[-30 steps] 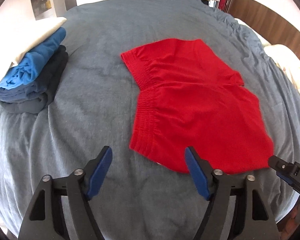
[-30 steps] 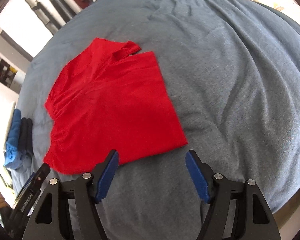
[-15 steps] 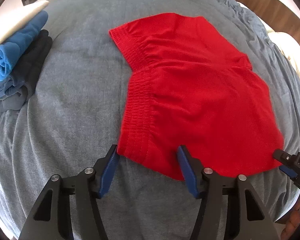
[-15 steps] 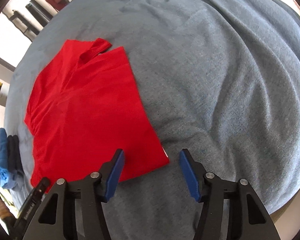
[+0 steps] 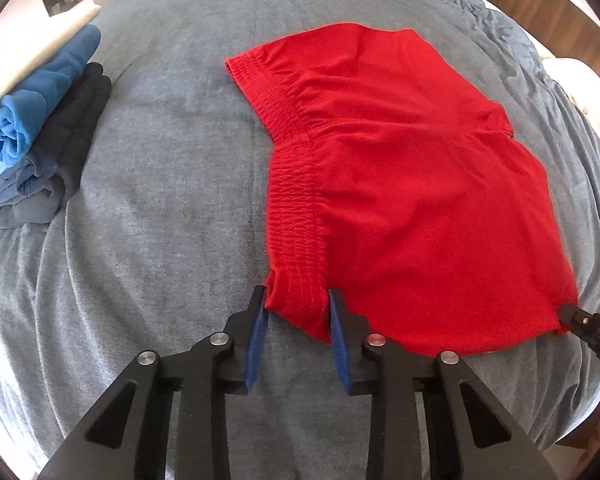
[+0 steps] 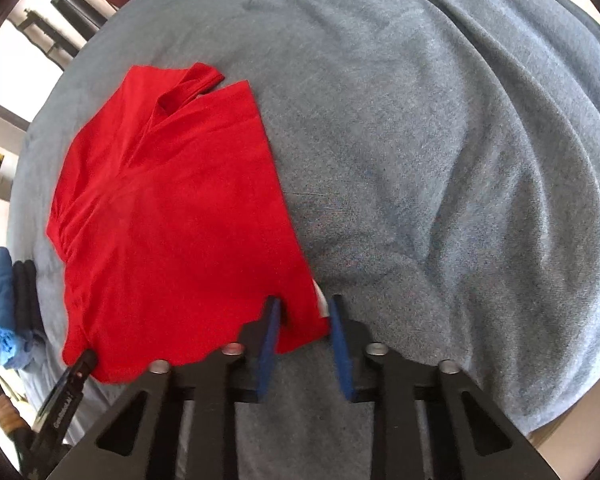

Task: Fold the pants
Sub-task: 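Grasp the waistband edge of the red shorts with both grippers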

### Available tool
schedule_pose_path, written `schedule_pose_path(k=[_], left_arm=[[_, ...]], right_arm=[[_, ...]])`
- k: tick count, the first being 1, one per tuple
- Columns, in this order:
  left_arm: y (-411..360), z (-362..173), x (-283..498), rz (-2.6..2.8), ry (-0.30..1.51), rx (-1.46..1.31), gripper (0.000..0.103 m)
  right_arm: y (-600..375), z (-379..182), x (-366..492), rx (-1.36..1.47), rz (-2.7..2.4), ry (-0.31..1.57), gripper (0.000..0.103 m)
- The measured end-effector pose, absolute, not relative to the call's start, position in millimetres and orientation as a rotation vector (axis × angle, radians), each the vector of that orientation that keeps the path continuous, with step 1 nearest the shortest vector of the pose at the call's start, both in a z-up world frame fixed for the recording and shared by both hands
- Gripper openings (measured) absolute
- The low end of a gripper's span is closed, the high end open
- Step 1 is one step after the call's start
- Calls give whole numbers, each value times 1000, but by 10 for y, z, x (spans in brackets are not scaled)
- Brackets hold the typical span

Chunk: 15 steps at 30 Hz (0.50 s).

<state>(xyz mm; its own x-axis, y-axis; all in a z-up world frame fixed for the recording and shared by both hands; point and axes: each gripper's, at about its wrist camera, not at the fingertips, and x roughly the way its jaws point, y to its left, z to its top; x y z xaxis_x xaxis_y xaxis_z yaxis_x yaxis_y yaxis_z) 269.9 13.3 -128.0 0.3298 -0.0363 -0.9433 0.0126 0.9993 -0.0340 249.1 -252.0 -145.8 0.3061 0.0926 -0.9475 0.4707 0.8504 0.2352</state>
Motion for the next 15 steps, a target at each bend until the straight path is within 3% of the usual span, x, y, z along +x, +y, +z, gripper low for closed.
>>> schedule_pose_path(k=[4,15], left_arm=[[136,-1217,2682,-28,1232,-32,27],[141,-934,2742,-24,1254,-58,27]], right_arm=[[-2509,-1304,2502,493,-258,1228,10],[-2504,-729,2601,457,-229,1157,7]])
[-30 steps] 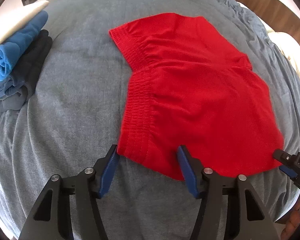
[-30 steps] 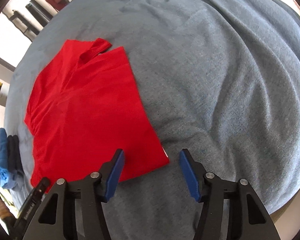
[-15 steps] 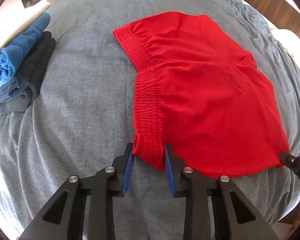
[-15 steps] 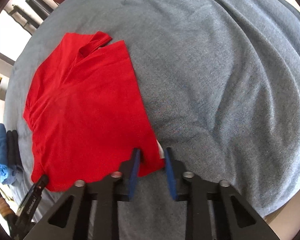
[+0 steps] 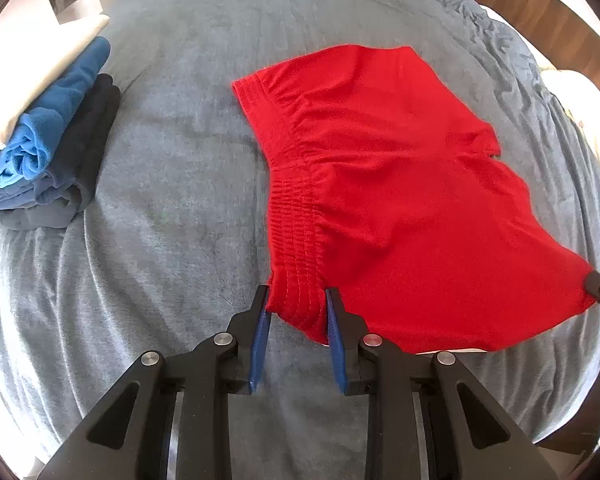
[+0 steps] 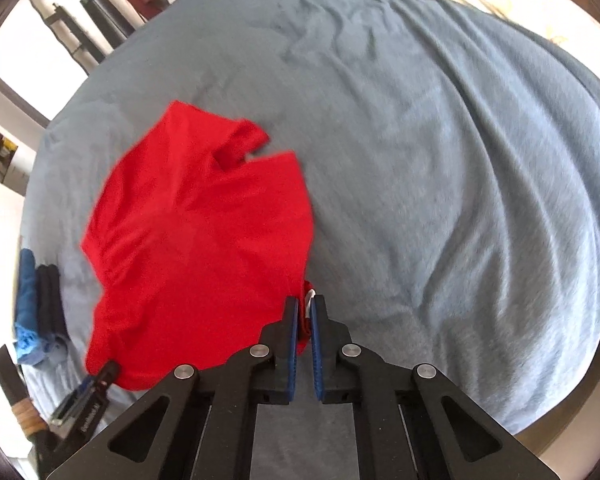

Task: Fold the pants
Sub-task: 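Grasp the waistband edge of the red shorts with both grippers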

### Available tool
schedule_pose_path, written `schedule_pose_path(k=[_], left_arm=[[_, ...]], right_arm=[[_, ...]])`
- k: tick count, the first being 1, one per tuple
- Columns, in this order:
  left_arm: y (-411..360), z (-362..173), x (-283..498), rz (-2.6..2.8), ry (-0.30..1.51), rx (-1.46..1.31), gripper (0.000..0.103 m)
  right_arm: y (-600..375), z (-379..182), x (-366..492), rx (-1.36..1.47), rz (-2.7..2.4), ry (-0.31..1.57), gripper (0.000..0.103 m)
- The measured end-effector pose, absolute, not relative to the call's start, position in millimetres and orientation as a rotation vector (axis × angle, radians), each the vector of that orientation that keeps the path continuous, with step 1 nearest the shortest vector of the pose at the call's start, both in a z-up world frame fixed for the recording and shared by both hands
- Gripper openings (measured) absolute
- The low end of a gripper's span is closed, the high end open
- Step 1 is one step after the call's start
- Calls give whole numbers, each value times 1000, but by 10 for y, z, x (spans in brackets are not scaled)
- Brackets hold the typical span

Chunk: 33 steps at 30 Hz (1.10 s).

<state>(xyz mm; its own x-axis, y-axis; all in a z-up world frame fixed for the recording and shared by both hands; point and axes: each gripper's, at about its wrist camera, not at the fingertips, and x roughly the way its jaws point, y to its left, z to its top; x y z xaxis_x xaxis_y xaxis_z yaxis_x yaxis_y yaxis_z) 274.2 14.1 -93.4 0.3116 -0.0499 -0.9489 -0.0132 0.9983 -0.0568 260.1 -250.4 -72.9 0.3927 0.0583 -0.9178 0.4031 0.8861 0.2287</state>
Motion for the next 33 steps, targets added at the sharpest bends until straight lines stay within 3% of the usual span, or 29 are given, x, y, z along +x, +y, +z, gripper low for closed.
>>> schedule_pose_path(k=[18,33], left_arm=[[323,-603,3055,5,1329,-187,26],[438,-528,3708,35,1336,-270,25]], right_arm=[[-2364,3,3177,381,-186,1062,7],[-2271,93,4152,350,-135,1047,7]])
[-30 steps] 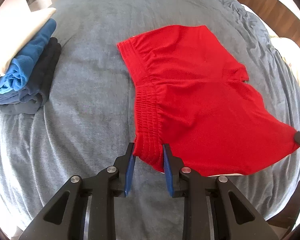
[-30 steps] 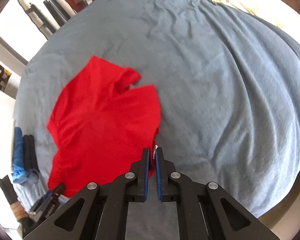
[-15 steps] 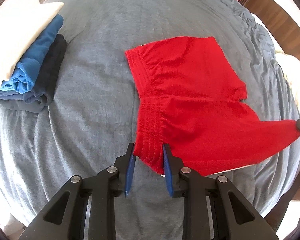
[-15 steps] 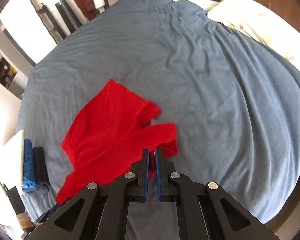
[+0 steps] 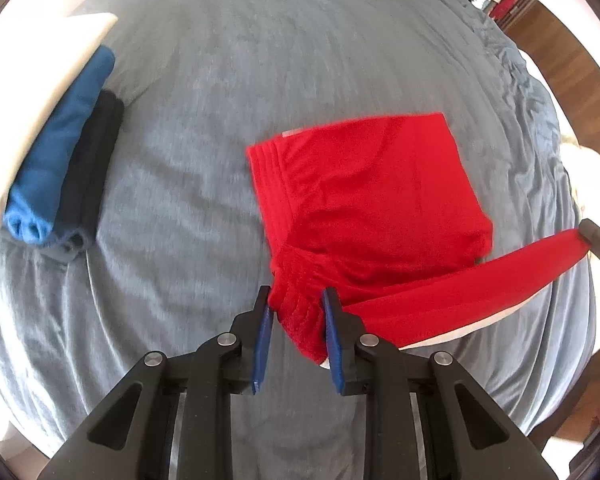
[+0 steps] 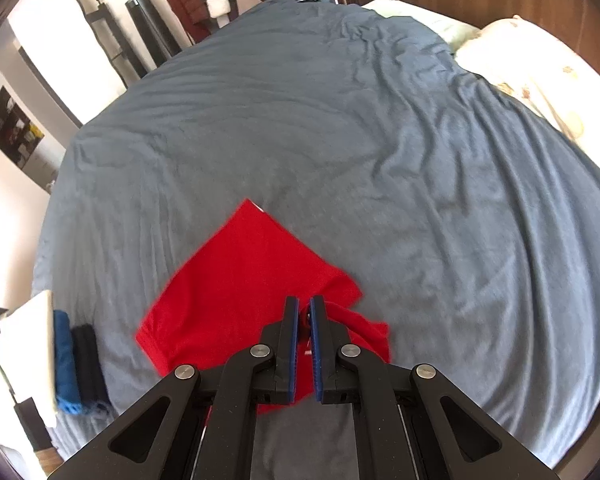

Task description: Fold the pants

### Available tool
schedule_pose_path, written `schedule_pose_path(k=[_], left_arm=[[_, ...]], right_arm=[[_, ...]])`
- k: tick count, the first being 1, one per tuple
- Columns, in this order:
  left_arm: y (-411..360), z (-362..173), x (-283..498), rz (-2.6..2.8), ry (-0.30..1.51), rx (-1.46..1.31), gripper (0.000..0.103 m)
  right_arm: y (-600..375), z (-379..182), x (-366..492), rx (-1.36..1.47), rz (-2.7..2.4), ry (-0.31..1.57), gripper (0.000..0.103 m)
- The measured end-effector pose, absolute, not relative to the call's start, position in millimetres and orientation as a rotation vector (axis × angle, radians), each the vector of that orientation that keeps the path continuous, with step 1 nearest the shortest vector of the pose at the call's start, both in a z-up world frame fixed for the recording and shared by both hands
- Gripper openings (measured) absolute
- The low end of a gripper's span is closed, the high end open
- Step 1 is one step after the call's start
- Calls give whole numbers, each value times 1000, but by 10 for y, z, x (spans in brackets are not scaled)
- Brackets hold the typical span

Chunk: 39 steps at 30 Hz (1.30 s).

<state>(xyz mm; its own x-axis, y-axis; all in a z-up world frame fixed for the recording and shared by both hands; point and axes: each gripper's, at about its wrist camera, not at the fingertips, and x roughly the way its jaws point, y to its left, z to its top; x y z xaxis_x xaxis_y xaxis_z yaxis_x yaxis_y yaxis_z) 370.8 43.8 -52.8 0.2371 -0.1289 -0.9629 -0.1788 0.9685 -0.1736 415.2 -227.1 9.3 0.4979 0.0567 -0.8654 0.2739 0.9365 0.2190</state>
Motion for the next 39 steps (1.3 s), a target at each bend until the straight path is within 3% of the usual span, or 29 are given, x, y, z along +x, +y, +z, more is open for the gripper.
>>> schedule_pose_path(k=[18,29,39], left_arm=[[654,-825,4393,113,1392,-399,25],[723,-800,4611,126,1383,-369,46],[700,-804,4750,75,1343,-219,51]], right_arm=[[-2031,-455,5248,287,-67,1120,7],[-1861,-669,5709,230,-24,1150,7],[-1745,-784,6079,198,-22,1158,7]])
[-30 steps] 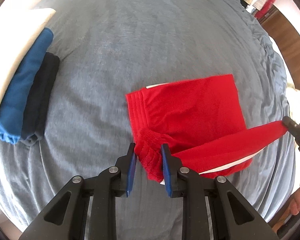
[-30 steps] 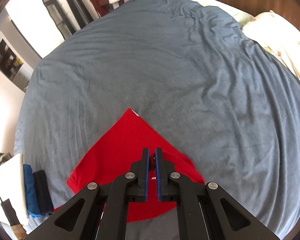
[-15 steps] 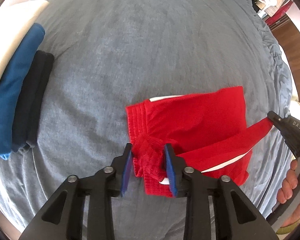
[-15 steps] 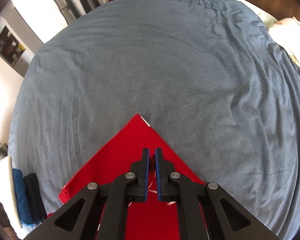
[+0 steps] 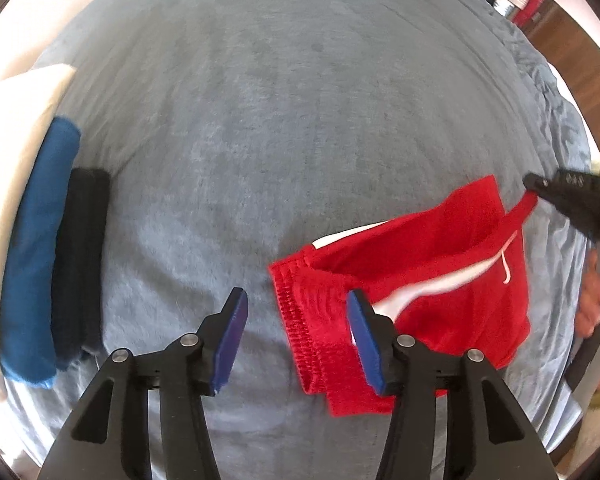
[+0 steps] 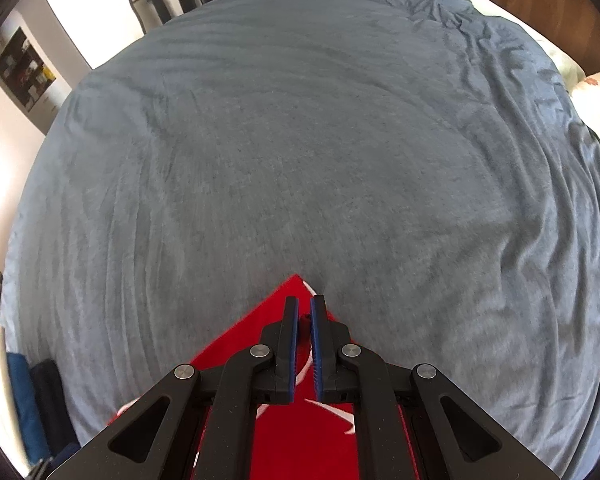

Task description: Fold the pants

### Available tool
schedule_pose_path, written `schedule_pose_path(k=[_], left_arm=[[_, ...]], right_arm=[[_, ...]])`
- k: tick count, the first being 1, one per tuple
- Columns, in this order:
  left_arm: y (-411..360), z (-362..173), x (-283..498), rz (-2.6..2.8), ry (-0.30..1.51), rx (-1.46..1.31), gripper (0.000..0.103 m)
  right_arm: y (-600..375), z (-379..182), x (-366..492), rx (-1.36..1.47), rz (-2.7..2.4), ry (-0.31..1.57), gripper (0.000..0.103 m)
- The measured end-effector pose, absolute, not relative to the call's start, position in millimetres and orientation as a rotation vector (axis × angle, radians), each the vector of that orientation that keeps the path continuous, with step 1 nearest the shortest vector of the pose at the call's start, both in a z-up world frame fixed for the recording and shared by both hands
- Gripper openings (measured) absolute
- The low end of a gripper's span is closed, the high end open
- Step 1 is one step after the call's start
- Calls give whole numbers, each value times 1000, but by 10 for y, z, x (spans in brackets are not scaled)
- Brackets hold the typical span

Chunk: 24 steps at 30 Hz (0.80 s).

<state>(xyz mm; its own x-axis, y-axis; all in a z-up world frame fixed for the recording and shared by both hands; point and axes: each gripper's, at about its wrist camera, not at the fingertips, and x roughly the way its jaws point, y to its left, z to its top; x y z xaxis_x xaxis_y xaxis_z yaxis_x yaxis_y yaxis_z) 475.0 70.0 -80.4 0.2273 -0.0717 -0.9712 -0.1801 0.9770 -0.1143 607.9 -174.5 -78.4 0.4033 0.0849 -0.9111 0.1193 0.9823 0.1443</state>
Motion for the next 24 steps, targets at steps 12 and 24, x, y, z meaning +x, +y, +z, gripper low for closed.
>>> schedule_pose_path(k=[12,24], left_arm=[[732,-745,4780,-168,1271,-87,55],[699,-832,4912,-518,1271,39,53]], right_arm=[[-1556,-575,6011,-14,-7,1083,41],[-1138,-493,5110,-95,147,1082,41]])
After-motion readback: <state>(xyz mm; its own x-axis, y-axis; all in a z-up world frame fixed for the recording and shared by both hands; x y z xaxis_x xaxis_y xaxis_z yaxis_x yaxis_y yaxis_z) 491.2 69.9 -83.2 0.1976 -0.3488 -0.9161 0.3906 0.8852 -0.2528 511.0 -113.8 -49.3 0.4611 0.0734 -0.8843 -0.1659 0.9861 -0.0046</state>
